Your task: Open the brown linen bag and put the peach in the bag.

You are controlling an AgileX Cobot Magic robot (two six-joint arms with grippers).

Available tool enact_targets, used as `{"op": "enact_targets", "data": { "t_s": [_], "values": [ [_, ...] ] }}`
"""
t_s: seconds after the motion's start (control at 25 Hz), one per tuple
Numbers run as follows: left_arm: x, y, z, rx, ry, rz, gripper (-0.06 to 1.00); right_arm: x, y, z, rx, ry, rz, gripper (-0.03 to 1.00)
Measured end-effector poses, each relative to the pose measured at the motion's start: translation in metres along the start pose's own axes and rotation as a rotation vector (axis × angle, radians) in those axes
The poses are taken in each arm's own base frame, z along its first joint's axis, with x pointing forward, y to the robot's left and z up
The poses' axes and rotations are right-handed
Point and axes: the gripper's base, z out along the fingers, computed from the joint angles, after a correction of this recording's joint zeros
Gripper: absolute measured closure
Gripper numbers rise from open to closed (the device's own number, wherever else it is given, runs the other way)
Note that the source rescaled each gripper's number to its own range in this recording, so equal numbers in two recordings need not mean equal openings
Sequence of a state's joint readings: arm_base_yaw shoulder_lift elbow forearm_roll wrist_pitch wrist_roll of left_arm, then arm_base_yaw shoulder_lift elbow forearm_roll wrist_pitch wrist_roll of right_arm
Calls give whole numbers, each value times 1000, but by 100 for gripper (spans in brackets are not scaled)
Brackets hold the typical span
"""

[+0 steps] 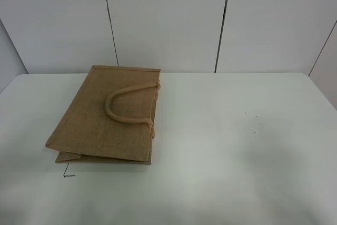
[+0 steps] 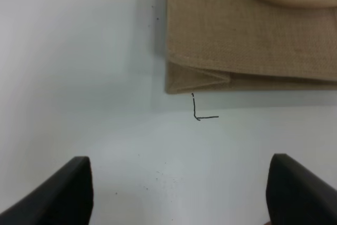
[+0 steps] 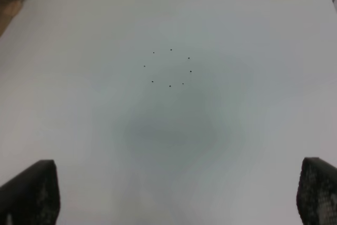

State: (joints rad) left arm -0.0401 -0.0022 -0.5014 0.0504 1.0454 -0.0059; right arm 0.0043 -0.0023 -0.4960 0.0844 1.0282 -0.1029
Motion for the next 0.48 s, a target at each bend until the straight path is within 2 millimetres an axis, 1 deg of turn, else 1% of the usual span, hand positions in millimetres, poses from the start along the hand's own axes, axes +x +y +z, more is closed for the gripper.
{"op": "enact_targets", "data": {
  "t_s": [0.48],
  "values": [
    [0, 0, 0, 2, 0, -1, 4, 0, 0, 0, -3, 0, 2, -3]
  ]
}}
